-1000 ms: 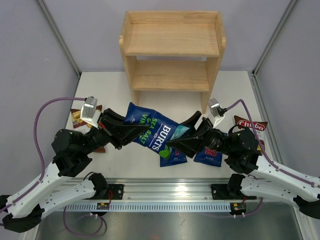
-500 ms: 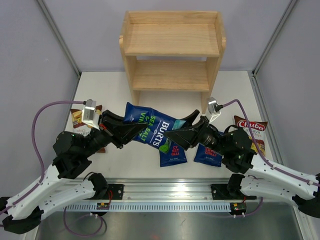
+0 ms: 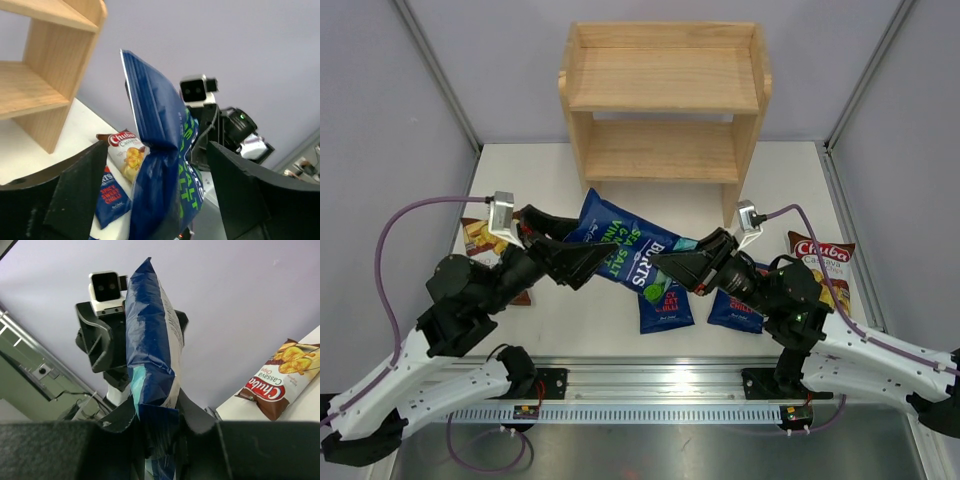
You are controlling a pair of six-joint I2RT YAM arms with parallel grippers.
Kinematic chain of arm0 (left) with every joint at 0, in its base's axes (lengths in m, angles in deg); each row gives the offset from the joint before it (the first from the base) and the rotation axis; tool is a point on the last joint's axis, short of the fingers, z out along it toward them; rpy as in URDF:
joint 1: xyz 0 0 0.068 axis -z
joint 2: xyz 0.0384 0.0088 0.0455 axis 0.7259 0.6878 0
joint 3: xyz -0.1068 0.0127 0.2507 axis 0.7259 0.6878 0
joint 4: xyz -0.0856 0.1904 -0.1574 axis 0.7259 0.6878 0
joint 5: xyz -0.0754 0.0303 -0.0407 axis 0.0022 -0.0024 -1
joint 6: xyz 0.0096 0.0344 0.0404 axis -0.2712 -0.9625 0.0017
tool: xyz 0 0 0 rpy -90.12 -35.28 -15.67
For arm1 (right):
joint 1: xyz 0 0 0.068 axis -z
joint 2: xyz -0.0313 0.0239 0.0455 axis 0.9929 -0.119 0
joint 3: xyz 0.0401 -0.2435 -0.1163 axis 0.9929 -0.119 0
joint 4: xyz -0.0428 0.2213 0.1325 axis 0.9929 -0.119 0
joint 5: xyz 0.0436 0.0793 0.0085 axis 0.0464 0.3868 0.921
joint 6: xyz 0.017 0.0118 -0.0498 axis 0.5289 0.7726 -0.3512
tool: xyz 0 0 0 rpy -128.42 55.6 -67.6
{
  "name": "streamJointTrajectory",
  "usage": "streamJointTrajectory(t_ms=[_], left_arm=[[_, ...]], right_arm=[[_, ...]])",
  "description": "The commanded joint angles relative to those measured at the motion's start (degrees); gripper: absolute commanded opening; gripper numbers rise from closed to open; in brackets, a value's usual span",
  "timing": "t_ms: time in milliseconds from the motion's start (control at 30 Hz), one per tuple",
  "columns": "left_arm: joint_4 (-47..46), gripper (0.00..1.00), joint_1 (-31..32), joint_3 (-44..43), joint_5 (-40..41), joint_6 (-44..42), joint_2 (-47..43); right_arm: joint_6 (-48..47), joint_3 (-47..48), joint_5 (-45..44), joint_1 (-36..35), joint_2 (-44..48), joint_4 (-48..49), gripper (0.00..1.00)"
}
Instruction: Place and organize the chips bags onto the shelf
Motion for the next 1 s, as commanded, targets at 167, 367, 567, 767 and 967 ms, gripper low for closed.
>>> streamJointTrajectory(t_ms=[167,367,567,767,967], left_arm=[[31.4,0.99,-0.3,-19.8,35.1,-1.7,3.1],[48.0,0.99,-0.3,-22.7,50.2,-3.7,1.2],[52.7,0.99,-0.3,-18.9,48.0,-8.7,-3.9],[49.4,0.99,-0.3,-8.3,50.1,-9.2,-10.3],[47.5,0.99,-0.3,-2.5,52.8,-8.8,-11.7]], right_arm=[[-0.1,3.2,-20.9,-0.1,3.8,-10.5,0.15],[3.7,8.4,-36.0,0.1,1.3,-15.0,0.13],[6.4,17.6,-47.2,1.0,-5.8,-15.7,0.13],[5.3,29.7,-58.0,2.1,-17.7,-8.8,0.18],[8.4,47.8,-63.3,7.1,-34.1,-14.1,0.16]])
